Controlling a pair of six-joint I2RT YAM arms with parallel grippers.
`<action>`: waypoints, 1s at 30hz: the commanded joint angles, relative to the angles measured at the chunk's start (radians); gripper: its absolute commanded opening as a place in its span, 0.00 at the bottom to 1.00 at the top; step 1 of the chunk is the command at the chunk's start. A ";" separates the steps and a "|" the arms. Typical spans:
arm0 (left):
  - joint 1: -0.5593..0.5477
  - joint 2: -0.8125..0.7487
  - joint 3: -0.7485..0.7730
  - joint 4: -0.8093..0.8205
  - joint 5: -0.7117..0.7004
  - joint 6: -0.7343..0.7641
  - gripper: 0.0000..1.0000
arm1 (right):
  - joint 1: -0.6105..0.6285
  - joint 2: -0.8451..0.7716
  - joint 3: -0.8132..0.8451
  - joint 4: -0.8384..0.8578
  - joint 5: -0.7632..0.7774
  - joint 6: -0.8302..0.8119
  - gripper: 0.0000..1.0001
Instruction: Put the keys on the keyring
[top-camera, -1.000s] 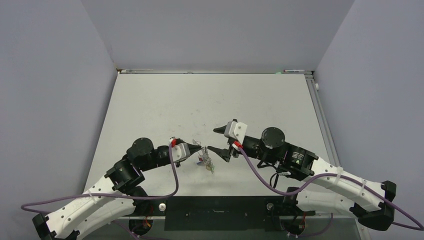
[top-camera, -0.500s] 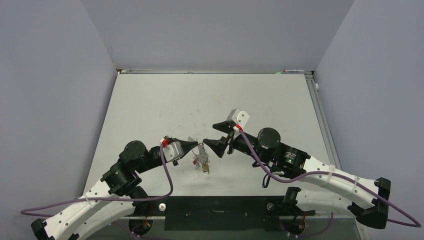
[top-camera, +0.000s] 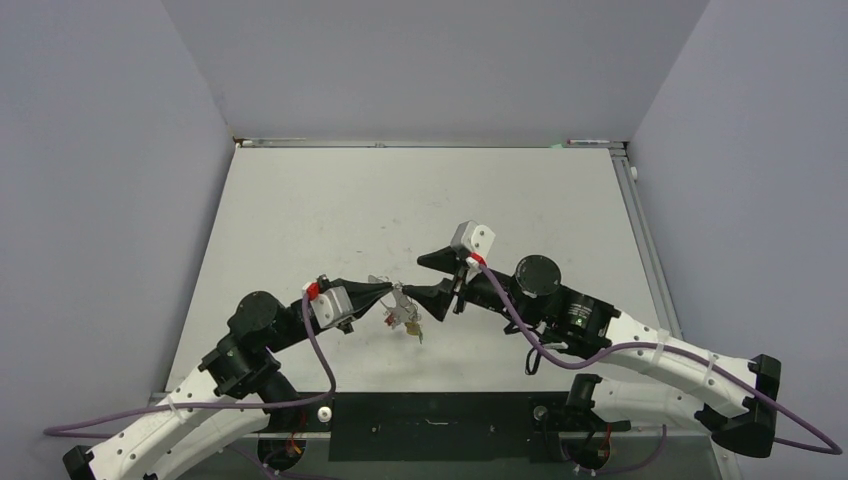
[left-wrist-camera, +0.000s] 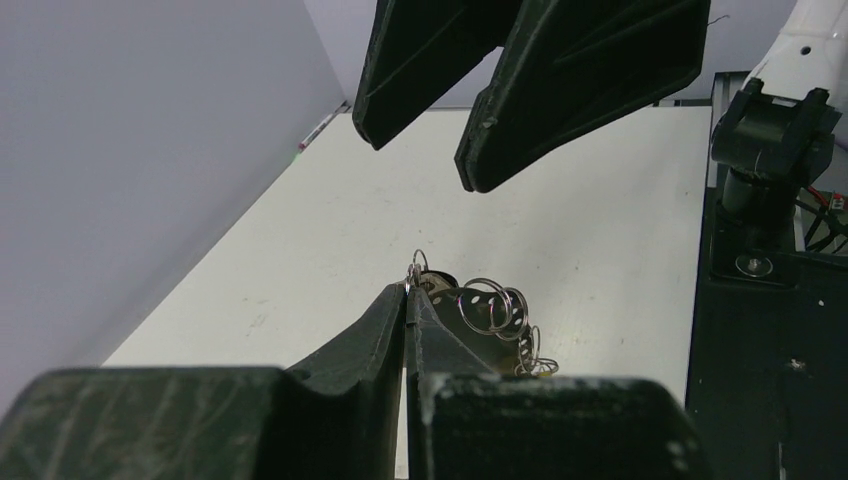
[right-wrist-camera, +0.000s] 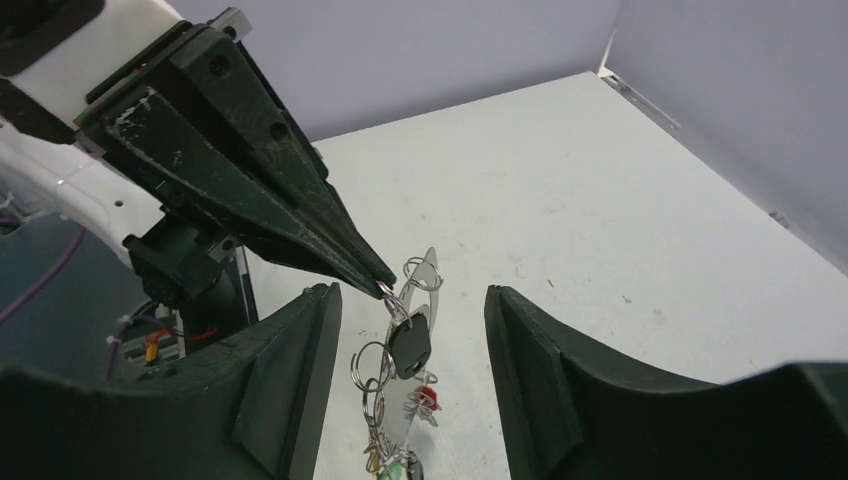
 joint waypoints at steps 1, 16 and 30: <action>0.018 -0.011 0.015 0.130 0.033 -0.024 0.00 | -0.039 0.048 0.098 -0.052 -0.208 -0.078 0.54; 0.025 0.019 0.015 0.120 0.070 -0.019 0.00 | -0.132 0.106 0.138 -0.207 -0.414 -0.262 0.44; 0.025 0.026 0.026 0.076 -0.035 -0.005 0.00 | -0.206 0.199 0.137 -0.184 -0.438 -0.233 0.43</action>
